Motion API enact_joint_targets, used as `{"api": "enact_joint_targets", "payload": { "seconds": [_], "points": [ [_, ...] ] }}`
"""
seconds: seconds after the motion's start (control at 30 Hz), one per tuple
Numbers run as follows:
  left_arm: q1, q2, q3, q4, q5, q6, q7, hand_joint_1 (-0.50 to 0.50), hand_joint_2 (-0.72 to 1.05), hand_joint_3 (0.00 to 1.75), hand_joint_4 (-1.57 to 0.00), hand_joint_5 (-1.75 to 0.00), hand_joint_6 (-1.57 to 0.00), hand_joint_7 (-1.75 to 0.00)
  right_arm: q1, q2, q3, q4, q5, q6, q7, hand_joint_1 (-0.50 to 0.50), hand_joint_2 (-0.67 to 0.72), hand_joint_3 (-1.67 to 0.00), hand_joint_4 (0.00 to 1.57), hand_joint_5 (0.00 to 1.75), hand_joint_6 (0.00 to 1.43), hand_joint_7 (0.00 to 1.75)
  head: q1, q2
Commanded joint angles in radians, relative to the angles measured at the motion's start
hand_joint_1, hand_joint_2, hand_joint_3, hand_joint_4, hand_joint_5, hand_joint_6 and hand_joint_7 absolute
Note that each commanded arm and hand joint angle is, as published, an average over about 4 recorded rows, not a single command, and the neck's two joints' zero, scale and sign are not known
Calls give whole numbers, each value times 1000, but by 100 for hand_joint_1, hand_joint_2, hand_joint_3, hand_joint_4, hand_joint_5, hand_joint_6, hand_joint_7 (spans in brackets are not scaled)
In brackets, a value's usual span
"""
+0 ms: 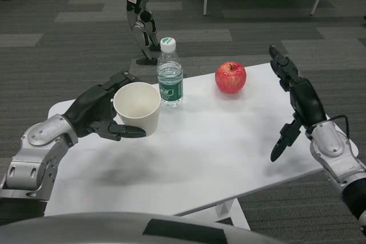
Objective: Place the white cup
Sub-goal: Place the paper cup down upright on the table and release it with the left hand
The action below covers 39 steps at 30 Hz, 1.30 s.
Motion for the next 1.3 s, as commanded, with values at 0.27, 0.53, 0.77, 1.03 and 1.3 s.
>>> {"api": "enact_joint_targets", "payload": {
  "seconds": [0.27,0.53,0.77,1.03,1.3],
  "points": [
    [-8,-43,-48,143,21,-163,4,-14,105,52,-22,-175,-69,-168,6,7,10,3,4,3,-2,-46,66,0,0,0,0,0,3,-5],
    [-37,-95,-97,344,38,-365,18,-14,105,52,-12,-175,-58,-168,6,9,12,7,4,3,-2,-47,65,0,0,0,0,0,8,-21],
    [-79,-123,-106,508,85,-505,23,-11,105,52,-11,-175,-58,-168,6,10,15,9,4,3,-2,-46,66,0,0,0,0,0,9,-25],
    [-110,-143,-91,626,170,-583,23,-10,105,52,-7,-175,-42,-171,9,17,13,8,4,3,-2,-46,63,0,0,0,0,0,16,-42],
    [-104,-146,-93,649,151,-618,23,-16,105,59,0,-175,-3,-157,11,17,12,8,4,3,-2,-46,63,0,0,0,0,0,27,-51]
  ]
}}
